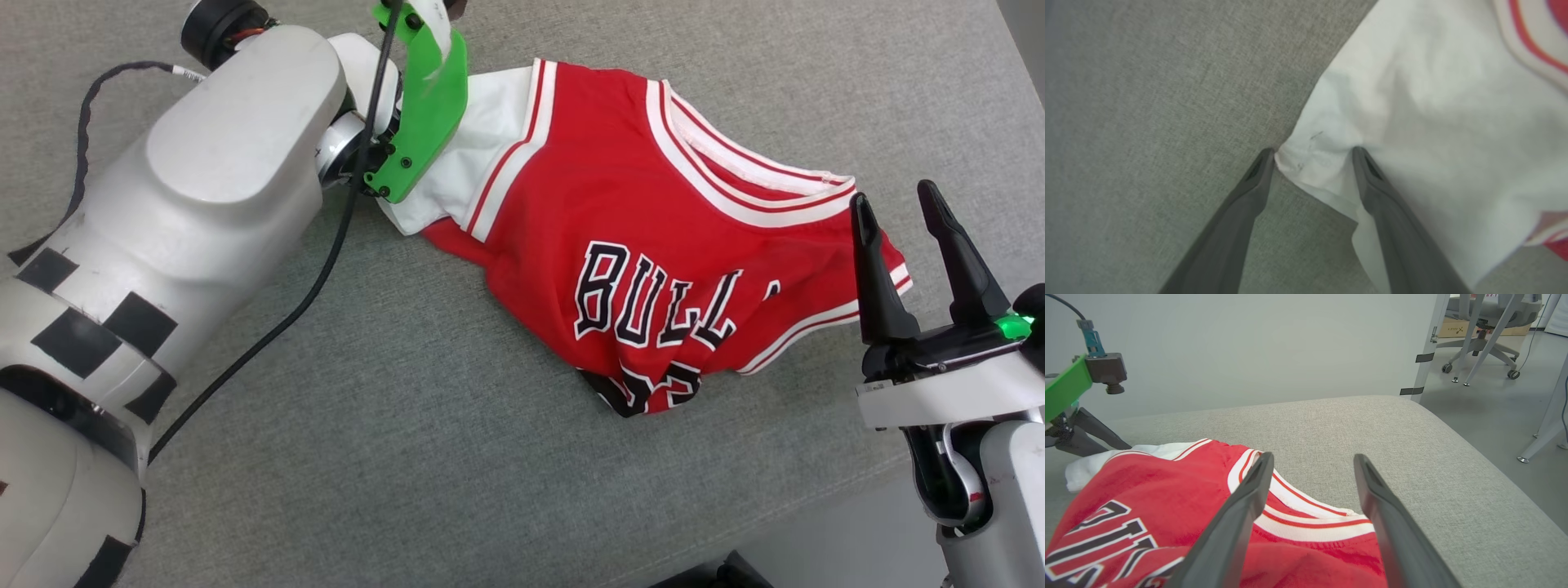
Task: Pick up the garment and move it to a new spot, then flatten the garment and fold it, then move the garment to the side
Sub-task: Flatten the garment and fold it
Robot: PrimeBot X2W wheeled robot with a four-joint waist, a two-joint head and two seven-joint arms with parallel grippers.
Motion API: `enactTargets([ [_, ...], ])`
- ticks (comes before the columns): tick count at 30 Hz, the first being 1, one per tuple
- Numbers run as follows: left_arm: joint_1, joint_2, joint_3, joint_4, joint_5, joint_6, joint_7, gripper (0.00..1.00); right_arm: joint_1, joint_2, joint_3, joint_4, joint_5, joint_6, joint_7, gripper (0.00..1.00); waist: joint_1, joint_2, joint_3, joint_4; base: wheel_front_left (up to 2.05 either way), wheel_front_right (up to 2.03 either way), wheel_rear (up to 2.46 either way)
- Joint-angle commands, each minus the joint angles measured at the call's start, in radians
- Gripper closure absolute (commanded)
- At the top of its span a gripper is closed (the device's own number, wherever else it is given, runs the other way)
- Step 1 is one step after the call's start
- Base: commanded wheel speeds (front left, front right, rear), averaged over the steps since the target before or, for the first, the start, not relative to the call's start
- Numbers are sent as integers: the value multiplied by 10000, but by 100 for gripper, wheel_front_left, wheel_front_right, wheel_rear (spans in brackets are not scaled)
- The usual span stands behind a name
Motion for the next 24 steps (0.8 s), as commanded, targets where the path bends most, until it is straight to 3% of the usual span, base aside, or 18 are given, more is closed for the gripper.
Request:
enactTargets([
  [1,218,107,-536,94,-70,-24,165,0,-195,38,40,60,34,-7,-72,0,-1,-1,267,-260,0,0,0],
  [4,264,352,-1099,-30,-321,-24,272,0,-284,22,30,124,58,-7,-93,0,-1,-1,285,-273,0,0,0],
  [5,266,418,-1207,-121,-327,-24,261,34,-299,21,14,132,64,-7,-98,0,-1,-1,284,-273,0,0,0],
  [6,286,500,-1304,-215,-352,-24,272,100,-306,16,-8,148,63,-7,-102,0,-1,-1,271,-258,0,0,0],
  [12,121,758,-1474,-601,-302,-24,-368,100,-255,-55,-127,191,-13,-7,-112,0,-1,-1,-7,-33,0,0,0],
  [19,-297,849,-1493,-929,-290,-25,-2719,100,140,-186,-462,154,-164,-7,-114,0,-1,-1,-836,686,0,0,0],
  [24,-396,1568,-1419,-750,-582,-25,-3975,100,472,-243,-592,74,-233,-7,-28,0,-1,-1,-1351,1227,0,0,0],
])
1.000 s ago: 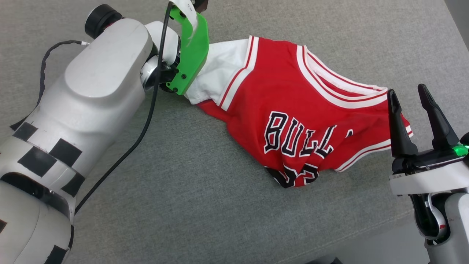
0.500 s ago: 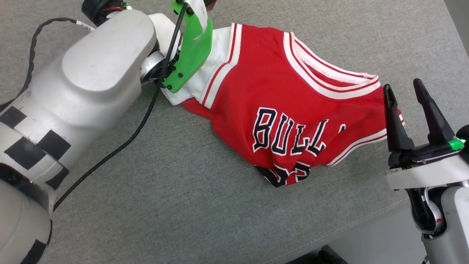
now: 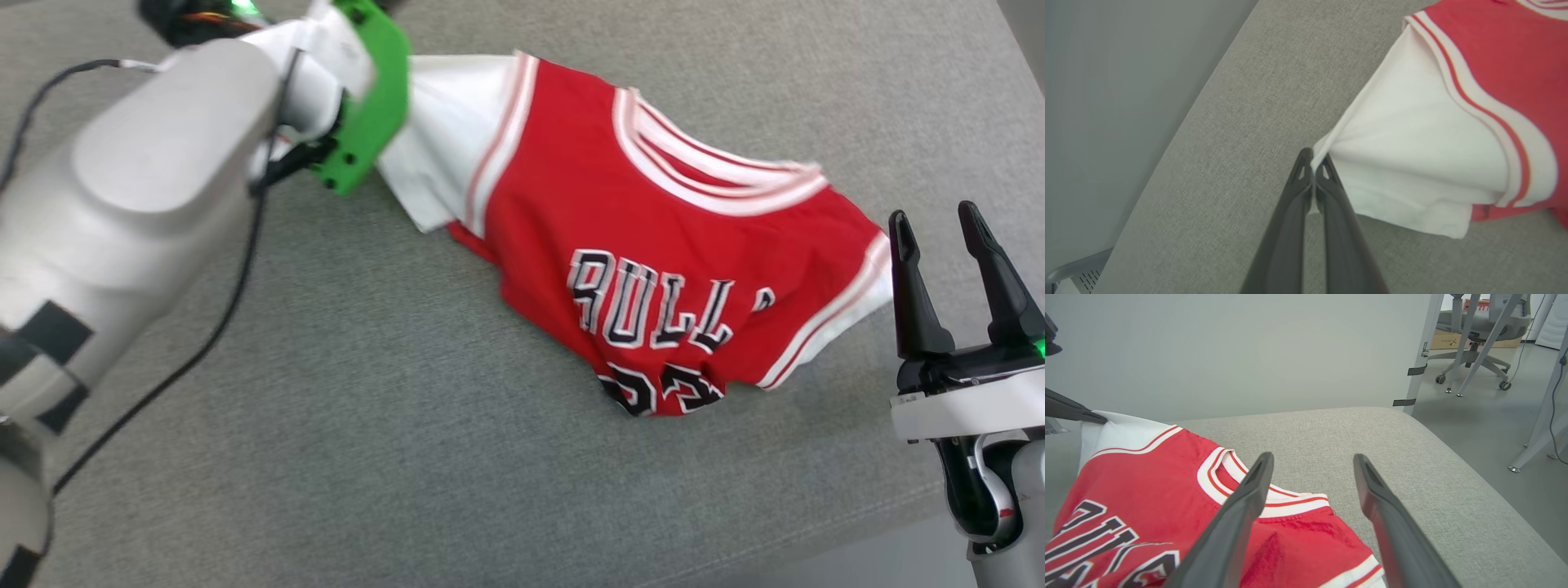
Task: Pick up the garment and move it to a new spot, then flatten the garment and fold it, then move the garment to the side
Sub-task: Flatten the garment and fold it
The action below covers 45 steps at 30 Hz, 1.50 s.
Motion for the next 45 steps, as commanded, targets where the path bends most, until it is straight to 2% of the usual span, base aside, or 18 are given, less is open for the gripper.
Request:
enactTargets([
  [1,-6,387,75,188,-152,-15,-189,100,113,-17,-41,-81,-80,-7,17,0,0,0,-585,607,0,0,0],
  [9,537,1735,416,1259,-614,123,-849,100,360,-81,-202,-310,-102,-7,276,0,0,0,-743,950,0,0,0],
  [18,1770,2594,553,2461,-1119,559,-1060,100,507,-185,-373,-432,-119,-7,496,0,0,0,-539,929,0,0,0],
  [26,2676,2462,709,3012,-1663,730,-1205,100,544,-243,-412,-481,-121,-7,665,0,0,0,-414,902,0,0,0],
  [33,2762,2088,755,3228,-1613,770,-1928,100,567,-285,-514,-579,-155,-7,806,0,0,0,-622,1060,0,0,0],
  [34,2697,2046,760,3241,-1537,830,-2136,84,581,-287,-534,-595,-154,-7,821,0,0,0,-681,1106,0,0,0],
  [35,2586,1987,775,3228,-1406,921,-2522,0,594,-296,-568,-614,-158,-7,841,0,0,0,-770,1176,0,0,0],
  [38,2444,1804,854,3232,-1175,1135,-3524,0,564,-378,-609,-650,-169,-7,917,0,0,0,-1023,1333,0,0,0],
  [45,2297,1469,807,3126,-695,1213,-5146,0,50,-1054,-695,-910,-287,-7,1292,0,0,0,-1564,1831,0,0,0],
])
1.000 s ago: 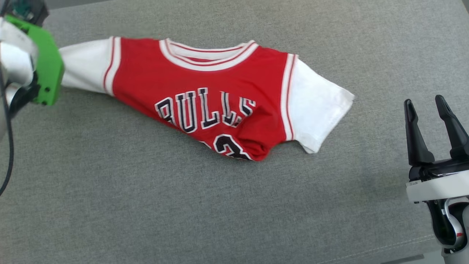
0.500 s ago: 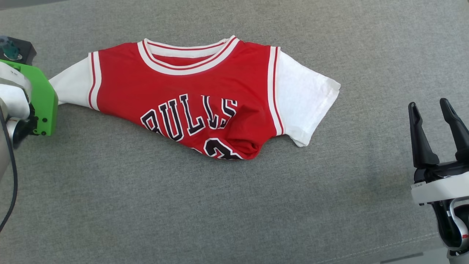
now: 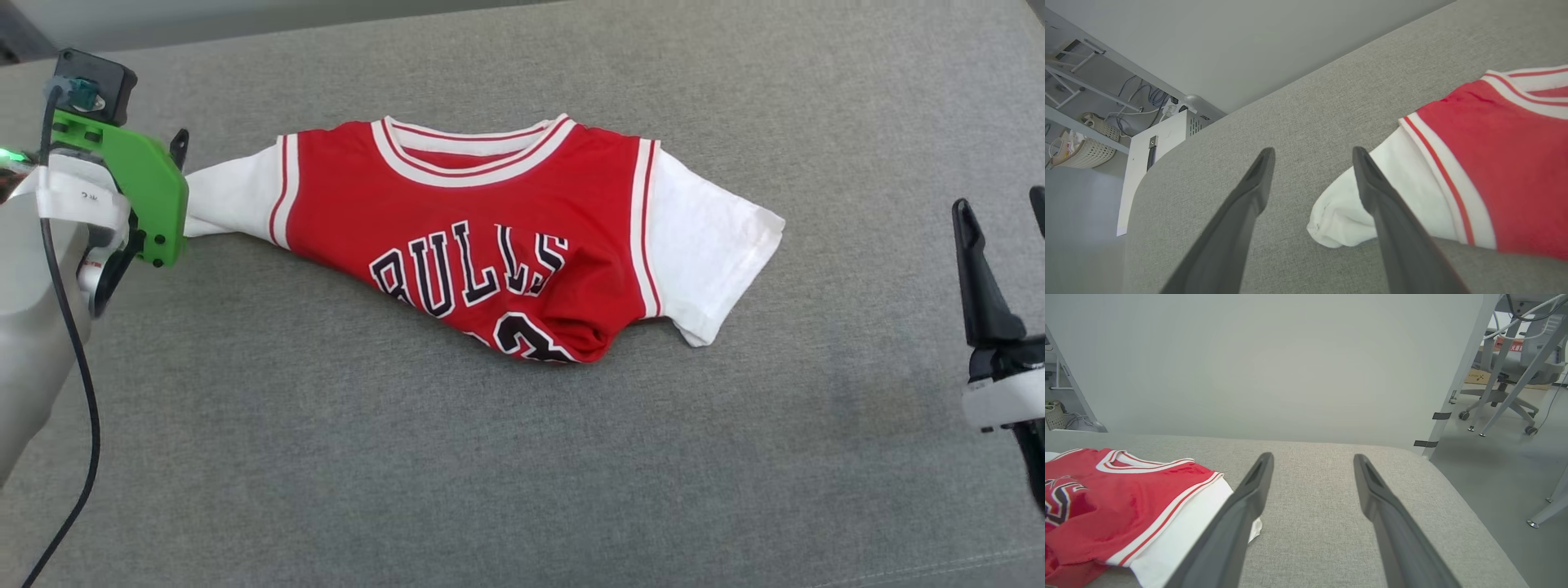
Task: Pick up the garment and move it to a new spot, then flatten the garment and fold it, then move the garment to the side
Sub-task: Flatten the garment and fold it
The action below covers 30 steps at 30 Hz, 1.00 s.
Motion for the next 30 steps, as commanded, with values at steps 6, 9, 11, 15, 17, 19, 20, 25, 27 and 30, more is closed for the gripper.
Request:
enactTargets([
  [6,-149,-90,187,-388,323,417,-1492,0,-1169,-1018,701,-71,201,-7,1190,0,1,0,-490,606,0,0,0],
  [9,-78,-81,331,-722,397,748,-2138,0,-1880,-1806,1575,158,804,-7,2306,0,1,0,-523,804,0,0,0],
  [11,19,-90,494,-1030,441,1041,-2441,0,-2395,-2412,2254,379,1171,-7,3141,0,1,0,-552,956,0,0,0],
  [15,376,-24,838,-1834,629,1541,-2677,0,-3414,-3438,3712,880,2266,-7,5232,0,1,0,-510,1296,0,0,0],
  [17,547,16,1029,-2292,784,1778,-2702,0,-3863,-3833,4381,1156,2922,-7,6396,0,1,0,-435,1480,0,0,0],
  [19,706,89,1327,-2876,1040,2040,-2708,0,-4292,-4168,4969,1427,3499,-7,7585,0,1,0,-342,1648,0,0,0],
  [20,799,124,1451,-3127,1160,2144,-2709,0,-4499,-4292,5186,1528,3657,-7,7991,0,1,0,-285,1729,0,0,0],
  [25,1288,229,2006,-4223,1780,2572,-2712,0,-5458,-4653,6328,2196,4047,-7,9574,0,1,0,103,2167,0,0,0],
  [27,1401,241,2178,-4506,1967,2656,-2712,0,-5792,-4657,6710,2510,4069,-7,9828,0,1,0,275,2308,0,0,0],
  [30,1487,227,2422,-4793,2178,2723,-2713,0,-6258,-4604,7227,3001,3954,-7,9910,0,1,0,551,2479,0,0,0],
])
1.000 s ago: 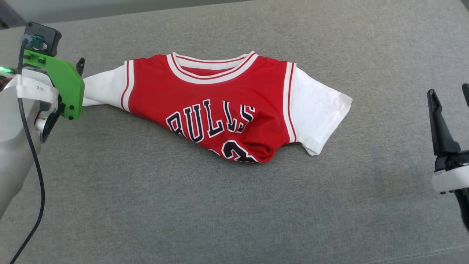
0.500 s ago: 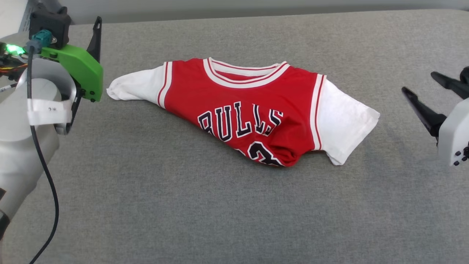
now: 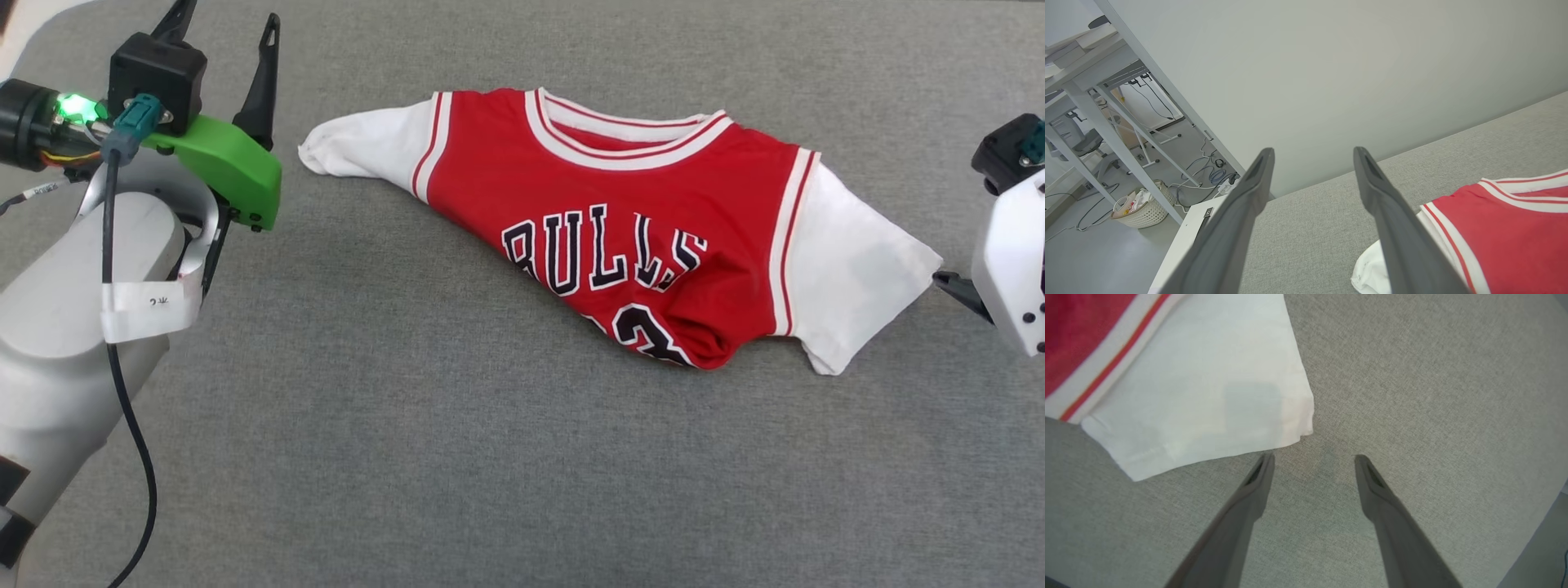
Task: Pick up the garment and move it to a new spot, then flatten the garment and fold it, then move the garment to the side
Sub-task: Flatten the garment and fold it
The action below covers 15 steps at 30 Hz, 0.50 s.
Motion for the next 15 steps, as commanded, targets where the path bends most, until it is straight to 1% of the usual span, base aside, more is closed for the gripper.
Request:
enactTargets([
  [1,182,9,131,-96,148,82,-57,0,-261,130,129,272,33,-7,-30,0,0,0,452,336,0,0,0],
  [5,182,-110,413,-353,419,155,-58,0,-603,423,581,986,96,-7,-325,0,0,0,852,532,0,0,0],
  [6,173,-160,502,-427,488,176,-58,0,-599,451,800,1108,141,-7,-356,0,0,0,971,578,0,0,0],
  [7,229,-281,743,-584,674,226,-58,0,-529,429,1439,1332,262,-7,-527,0,0,0,1159,642,0,0,0],
  [10,422,-338,1009,-623,806,208,-58,0,-437,425,1912,1488,493,-7,-816,0,0,0,1221,619,0,0,0],
  [13,590,-326,1201,-531,897,137,-58,0,-463,449,2158,1568,726,-7,-1313,0,0,0,1183,531,0,0,0],
  [14,649,-313,1269,-482,922,104,-58,0,-492,454,2248,1574,803,-7,-1493,25,0,0,1141,473,0,0,0],
  [15,689,-303,1311,-428,932,61,-58,0,-539,443,2288,1557,850,-7,-1708,100,0,0,1109,430,0,0,0],
])
